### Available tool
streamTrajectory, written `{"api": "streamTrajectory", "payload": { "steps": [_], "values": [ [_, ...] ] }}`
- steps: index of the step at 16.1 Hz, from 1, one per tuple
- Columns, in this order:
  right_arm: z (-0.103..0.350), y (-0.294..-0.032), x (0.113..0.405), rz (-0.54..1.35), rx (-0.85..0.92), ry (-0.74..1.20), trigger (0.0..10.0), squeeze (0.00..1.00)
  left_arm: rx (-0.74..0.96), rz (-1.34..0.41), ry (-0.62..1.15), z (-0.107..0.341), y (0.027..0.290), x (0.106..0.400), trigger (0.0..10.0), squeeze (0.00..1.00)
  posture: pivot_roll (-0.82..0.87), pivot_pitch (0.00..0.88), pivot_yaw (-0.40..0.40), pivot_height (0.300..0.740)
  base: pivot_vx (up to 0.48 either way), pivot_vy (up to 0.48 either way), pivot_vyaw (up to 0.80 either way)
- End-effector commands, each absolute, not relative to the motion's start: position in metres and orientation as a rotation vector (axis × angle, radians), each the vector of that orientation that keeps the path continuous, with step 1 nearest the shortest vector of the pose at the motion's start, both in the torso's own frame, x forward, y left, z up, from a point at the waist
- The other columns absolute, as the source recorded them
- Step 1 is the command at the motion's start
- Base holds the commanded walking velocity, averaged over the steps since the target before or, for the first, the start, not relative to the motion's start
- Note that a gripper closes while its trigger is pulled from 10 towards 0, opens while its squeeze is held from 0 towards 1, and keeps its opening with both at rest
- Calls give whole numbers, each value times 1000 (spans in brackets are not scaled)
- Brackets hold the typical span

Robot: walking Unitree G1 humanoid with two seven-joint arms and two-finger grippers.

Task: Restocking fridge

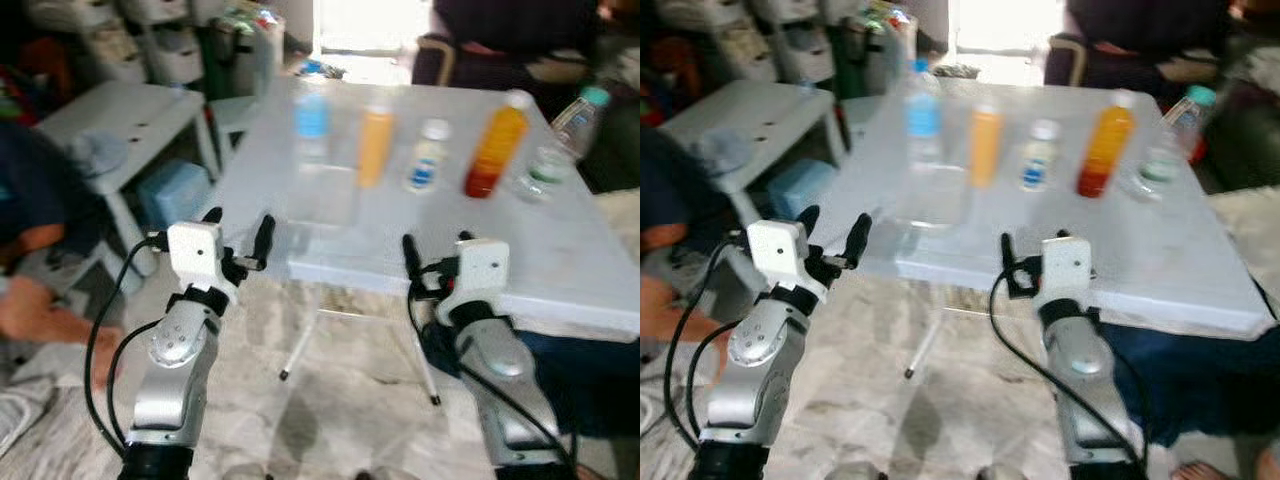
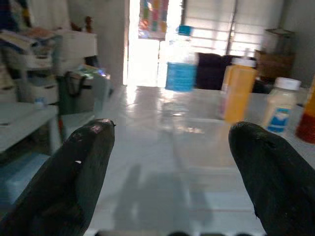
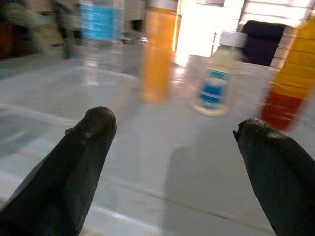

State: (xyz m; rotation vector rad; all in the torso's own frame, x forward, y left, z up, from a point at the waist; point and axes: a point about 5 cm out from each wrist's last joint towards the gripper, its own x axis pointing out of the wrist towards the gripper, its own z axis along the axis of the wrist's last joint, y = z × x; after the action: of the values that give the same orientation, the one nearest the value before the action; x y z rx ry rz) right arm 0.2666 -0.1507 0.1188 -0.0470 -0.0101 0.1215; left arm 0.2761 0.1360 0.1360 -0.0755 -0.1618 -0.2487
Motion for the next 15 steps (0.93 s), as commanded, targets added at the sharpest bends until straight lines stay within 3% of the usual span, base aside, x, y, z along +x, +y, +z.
{"api": "streamTrajectory", "payload": {
  "steps": [1,6,11,15],
  "values": [
    [125,-154,267,108,-52,-34,10000,0,-72,-258,-169,138,134,276,10000,0,-1,18,-12,740,311,368,0],
    [125,-153,268,110,-46,-31,10000,0,-67,-271,-173,139,131,275,10000,0,1,19,-13,740,179,206,0],
    [124,-154,268,105,-43,-24,10000,0,-64,-257,-137,135,131,274,10000,0,-1,17,-10,740,0,0,-733],
    [125,-166,253,75,-71,-37,10000,0,-14,-178,-86,126,158,249,10000,0,-1,4,0,740,0,0,0]
  ]
}}
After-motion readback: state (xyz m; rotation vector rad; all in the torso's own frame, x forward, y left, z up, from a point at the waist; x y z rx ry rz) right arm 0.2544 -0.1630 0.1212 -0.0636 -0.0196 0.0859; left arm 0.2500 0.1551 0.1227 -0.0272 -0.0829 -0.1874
